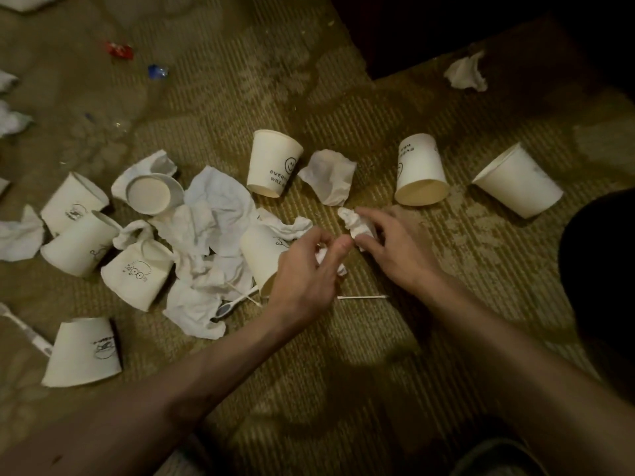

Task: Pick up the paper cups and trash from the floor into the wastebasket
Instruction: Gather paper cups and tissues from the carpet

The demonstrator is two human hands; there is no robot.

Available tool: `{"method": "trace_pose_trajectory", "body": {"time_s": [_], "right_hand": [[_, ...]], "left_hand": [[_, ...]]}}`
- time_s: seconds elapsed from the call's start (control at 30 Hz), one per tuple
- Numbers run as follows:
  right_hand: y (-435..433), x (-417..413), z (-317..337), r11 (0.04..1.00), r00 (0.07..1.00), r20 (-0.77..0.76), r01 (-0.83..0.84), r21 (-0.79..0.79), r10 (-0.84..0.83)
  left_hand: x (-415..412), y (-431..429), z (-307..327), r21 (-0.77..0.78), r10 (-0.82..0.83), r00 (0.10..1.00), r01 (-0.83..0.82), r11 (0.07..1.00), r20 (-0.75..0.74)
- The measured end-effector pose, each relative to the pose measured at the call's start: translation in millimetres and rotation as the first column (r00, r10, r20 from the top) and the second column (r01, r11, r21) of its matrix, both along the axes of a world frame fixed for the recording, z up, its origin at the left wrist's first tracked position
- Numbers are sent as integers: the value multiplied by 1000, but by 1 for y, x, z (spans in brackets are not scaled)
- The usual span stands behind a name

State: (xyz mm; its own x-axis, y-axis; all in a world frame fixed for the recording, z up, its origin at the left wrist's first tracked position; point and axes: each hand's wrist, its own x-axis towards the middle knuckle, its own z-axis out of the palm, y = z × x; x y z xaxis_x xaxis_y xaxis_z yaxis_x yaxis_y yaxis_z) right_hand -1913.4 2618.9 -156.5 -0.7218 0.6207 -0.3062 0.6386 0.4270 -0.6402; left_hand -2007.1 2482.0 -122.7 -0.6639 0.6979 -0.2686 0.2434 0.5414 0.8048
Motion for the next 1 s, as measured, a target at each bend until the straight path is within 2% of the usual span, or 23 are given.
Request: {"method": "trace_pose_trajectory", "body": {"time_s": [0.07,0.13,0.23,0.3,0.37,0.43,0.53,0.63,0.7,0.73,0.8,0.9,1.0], "right_hand": [[3,-1,-6,998,1000,13,-26,52,25],[4,1,-5,999,998,-51,35,12,-34],[3,6,4,959,979,-126,123,-257,-159],[2,10,16,894,963,-176,110,-433,-204],[0,13,29,844,946,-229,75,-531,-228],[-3,12,38,839,937,-263,55,-541,-231],[-8,13,46,898,950,-283,-9,-441,-129],[-8,24,51,848,958,-284,-126,-514,-30],[-8,35,47,827,972,-230,-85,-556,-55],[-8,41,42,867,982,-184,-59,-495,-38],[-12,49,31,958,993,-20,-114,-264,113],[-26,53,19,958,938,194,-283,-51,287],[-33,52,11,929,918,224,-356,103,327]], "left_hand": [[-3,-1,-2,10,-9,1000,8,1000,7],[-7,-3,-3,21,-22,999,21,1000,24],[-10,-3,-2,32,-13,997,11,999,74],[-10,-1,0,42,-14,995,10,999,95],[-6,2,4,104,-21,979,0,995,201],[-4,9,9,137,-53,960,16,990,275],[4,14,15,244,-126,907,26,969,403],[4,9,15,249,-122,941,42,968,315],[-1,2,9,175,-100,958,54,983,270],[-3,-3,5,129,-106,966,77,989,237],[-4,-11,-2,52,-143,982,137,989,120],[-1,-18,-7,14,-167,986,167,986,-13],[0,-19,-8,-2,-142,990,142,990,7]]}}
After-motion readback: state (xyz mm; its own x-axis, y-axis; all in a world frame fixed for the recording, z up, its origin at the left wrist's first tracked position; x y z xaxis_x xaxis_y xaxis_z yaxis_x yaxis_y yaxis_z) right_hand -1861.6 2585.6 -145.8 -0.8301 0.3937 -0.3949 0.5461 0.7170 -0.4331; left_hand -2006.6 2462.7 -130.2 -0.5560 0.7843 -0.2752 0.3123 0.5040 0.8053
